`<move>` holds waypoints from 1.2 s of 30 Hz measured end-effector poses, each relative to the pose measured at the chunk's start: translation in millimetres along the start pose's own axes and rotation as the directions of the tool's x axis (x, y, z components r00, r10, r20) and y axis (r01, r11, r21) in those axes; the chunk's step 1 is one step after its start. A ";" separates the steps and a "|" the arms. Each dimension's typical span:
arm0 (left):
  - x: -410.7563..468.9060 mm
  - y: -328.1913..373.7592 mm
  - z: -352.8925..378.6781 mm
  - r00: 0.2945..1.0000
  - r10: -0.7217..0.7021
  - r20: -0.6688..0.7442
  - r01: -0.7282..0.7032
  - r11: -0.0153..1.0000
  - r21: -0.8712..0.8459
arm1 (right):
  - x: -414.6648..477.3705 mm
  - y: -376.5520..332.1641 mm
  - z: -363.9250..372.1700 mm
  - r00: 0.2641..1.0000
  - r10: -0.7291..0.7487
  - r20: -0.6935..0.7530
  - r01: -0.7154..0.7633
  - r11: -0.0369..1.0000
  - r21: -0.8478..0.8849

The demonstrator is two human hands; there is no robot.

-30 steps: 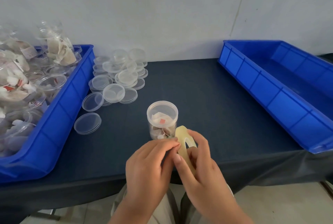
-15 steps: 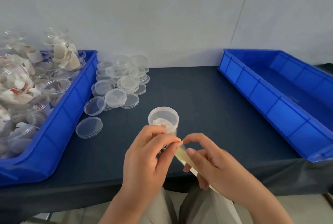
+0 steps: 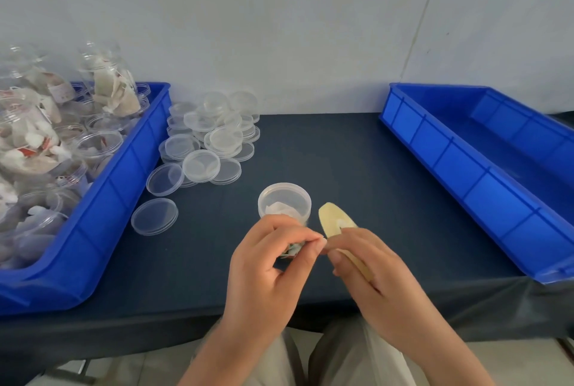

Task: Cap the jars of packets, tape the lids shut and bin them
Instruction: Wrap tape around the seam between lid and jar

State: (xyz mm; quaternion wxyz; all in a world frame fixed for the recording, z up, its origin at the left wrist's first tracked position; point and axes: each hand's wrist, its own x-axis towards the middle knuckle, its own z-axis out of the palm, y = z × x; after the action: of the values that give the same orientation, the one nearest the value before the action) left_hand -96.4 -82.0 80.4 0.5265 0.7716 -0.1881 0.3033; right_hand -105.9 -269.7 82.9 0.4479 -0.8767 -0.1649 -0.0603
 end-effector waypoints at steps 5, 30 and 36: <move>-6.5 -7.1 10.3 0.999 -0.013 -0.043 0.012 1.000 -0.005 | 5.2 9.2 1.5 0.989 0.022 -0.146 -0.018 0.999 0.026; -25.8 -58.0 28.8 0.920 -0.303 -0.250 0.316 0.949 0.010 | 23.6 14.3 3.0 0.987 0.031 -0.160 -0.051 0.991 -0.120; 1.0 -83.8 45.9 0.860 -0.508 -0.046 0.491 0.848 -0.198 | 36.1 15.9 -2.2 0.994 0.015 -0.105 -0.029 0.991 -0.133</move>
State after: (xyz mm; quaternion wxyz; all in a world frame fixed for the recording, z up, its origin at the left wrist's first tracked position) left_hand -32.1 -93.1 10.5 0.6629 0.7278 0.0183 0.1746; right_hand -66.5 -271.7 81.2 0.3964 -0.9023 -0.1270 -0.1118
